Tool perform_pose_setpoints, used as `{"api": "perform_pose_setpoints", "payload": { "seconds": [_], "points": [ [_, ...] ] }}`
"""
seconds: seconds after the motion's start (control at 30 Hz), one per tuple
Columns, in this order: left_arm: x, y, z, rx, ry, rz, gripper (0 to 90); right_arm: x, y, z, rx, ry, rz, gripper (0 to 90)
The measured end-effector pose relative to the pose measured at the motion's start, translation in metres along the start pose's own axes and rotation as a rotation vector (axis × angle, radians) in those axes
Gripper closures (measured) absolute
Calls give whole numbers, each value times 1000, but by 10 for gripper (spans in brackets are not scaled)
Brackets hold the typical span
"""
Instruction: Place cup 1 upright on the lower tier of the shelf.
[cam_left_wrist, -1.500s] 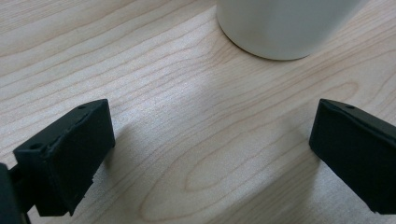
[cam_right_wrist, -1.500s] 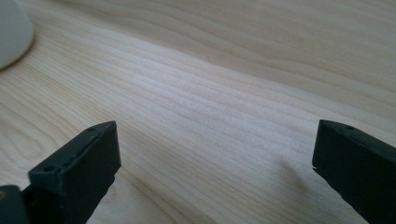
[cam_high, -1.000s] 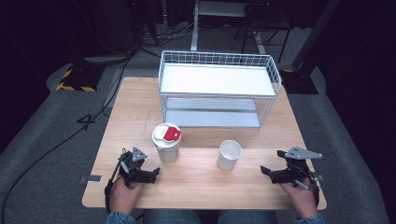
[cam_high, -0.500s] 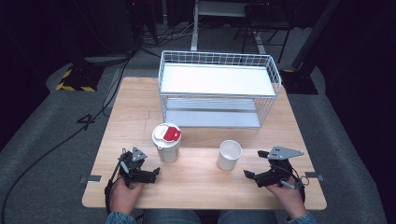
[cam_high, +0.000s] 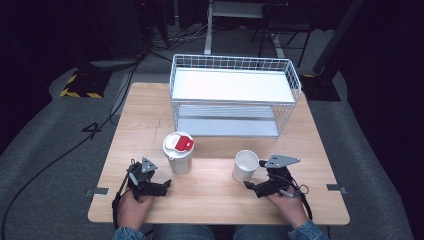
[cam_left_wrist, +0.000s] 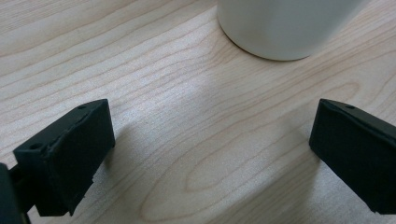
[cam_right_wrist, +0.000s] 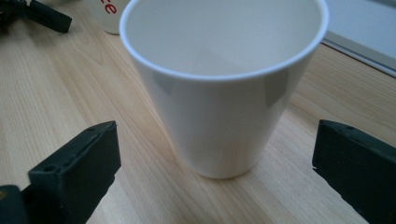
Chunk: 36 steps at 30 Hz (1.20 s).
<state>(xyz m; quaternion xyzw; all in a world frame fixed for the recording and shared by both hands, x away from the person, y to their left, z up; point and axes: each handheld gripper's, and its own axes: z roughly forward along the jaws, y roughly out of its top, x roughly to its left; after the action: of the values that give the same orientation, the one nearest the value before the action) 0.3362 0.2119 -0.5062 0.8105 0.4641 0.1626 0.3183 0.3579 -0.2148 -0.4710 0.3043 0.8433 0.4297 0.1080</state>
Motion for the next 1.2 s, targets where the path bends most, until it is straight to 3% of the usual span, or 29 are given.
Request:
{"api": "perform_pose_setpoints", "payload": {
  "seconds": [0.33, 0.43, 0.6, 0.8, 1.2],
  "points": [
    [0, 0, 0, 1, -1, -2, 6, -3, 1, 25, 4, -3, 9, 19],
    [0, 0, 0, 0, 0, -1, 6, -3, 1, 30, 7, -6, 17, 65],
    [0, 0, 0, 0, 0, -1, 6, -3, 1, 31, 1, -6, 9, 220],
    [0, 0, 0, 1, 0, -1, 6, -2, 2, 30, -2, -32, -1, 230],
    [0, 0, 0, 1, 0, -1, 6, 0, 3, 29, 5, -24, -7, 233]
  ]
}}
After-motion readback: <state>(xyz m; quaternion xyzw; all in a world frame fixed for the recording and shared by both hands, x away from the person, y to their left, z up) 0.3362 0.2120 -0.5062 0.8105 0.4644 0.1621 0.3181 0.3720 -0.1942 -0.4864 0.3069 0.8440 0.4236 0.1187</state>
